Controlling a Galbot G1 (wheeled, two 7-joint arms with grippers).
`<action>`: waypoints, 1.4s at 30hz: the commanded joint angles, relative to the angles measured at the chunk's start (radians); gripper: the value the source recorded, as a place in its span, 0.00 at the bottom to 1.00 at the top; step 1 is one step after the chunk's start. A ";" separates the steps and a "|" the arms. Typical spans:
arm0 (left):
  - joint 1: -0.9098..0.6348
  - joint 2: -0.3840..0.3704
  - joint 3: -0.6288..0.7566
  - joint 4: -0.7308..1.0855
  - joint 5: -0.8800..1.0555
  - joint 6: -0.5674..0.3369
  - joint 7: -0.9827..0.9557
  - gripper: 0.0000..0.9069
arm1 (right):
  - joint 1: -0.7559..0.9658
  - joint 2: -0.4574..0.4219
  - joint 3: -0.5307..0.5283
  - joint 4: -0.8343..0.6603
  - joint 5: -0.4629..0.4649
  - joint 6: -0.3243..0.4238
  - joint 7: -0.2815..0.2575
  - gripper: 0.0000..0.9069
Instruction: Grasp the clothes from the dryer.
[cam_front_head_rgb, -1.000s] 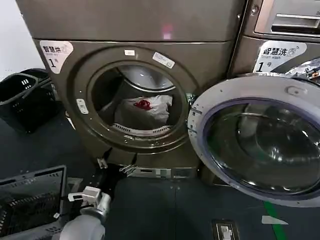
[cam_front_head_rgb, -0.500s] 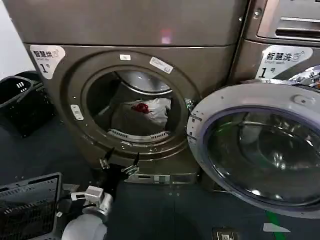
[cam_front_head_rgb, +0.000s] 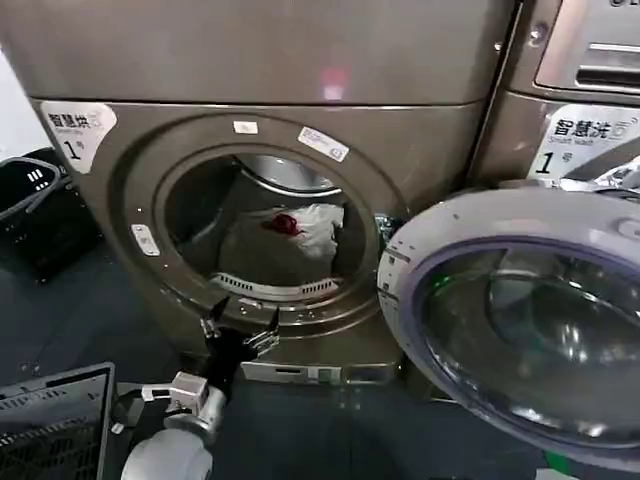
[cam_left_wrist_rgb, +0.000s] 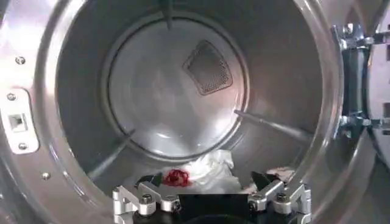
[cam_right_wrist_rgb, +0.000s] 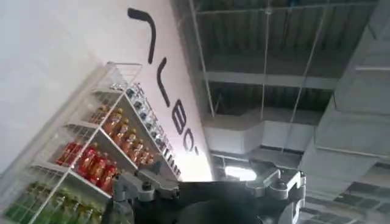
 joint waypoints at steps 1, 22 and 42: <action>0.002 0.000 0.005 -0.002 -0.001 0.003 0.006 1.00 | 0.000 0.004 0.005 -0.004 0.001 0.001 0.002 1.00; 0.009 0.005 0.006 -0.032 -0.017 0.022 0.031 1.00 | 0.006 -0.001 0.018 -0.028 0.001 0.009 0.000 1.00; -0.146 0.121 -0.048 0.061 0.549 -0.063 0.217 1.00 | -0.062 0.026 0.128 0.027 -0.121 -0.058 0.012 1.00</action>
